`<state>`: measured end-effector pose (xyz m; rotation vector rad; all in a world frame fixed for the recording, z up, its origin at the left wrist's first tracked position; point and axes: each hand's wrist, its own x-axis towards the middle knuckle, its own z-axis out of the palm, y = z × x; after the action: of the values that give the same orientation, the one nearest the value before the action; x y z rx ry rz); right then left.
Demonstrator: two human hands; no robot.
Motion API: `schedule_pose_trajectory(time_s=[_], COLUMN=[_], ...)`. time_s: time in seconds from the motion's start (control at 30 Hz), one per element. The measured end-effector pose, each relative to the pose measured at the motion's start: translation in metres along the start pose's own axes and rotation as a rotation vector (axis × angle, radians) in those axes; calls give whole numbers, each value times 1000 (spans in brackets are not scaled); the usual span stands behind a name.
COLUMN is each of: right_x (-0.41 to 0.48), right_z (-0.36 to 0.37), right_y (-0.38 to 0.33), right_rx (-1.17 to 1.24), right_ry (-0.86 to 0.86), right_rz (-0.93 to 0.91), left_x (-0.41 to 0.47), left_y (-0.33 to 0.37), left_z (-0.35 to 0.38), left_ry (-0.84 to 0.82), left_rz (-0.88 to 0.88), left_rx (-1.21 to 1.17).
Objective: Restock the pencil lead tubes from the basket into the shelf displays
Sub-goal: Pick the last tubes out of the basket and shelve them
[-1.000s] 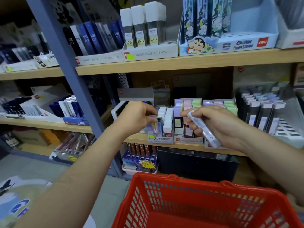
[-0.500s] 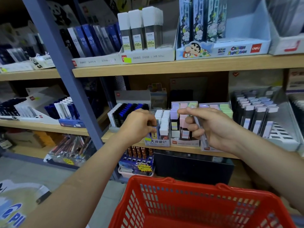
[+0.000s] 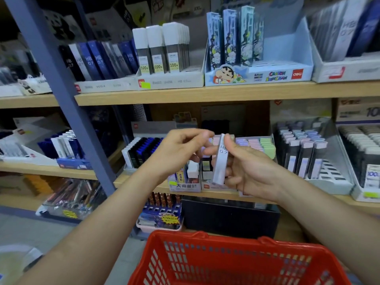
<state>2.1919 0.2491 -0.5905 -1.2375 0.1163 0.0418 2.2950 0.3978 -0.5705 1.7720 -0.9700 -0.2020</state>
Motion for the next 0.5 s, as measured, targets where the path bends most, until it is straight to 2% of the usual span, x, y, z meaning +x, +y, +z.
schedule_pose_trajectory(time_s=[0.1, 0.2, 0.33, 0.5], right_x=[2, 1, -6, -23], right_z=[-1, -2, -3, -11], right_y=[2, 6, 0, -31], right_rx=[-34, -101, -221, -546], right_ry=[4, 25, -35, -52], right_rz=[-31, -32, -20, -153], left_x=[-1, 0, -1, 0], left_y=[9, 11, 14, 36], left_z=[7, 6, 6, 13], left_ry=[-146, -166, -40, 134], left_rz=[-20, -20, 12, 165], left_rx=[-104, -178, -125, -152])
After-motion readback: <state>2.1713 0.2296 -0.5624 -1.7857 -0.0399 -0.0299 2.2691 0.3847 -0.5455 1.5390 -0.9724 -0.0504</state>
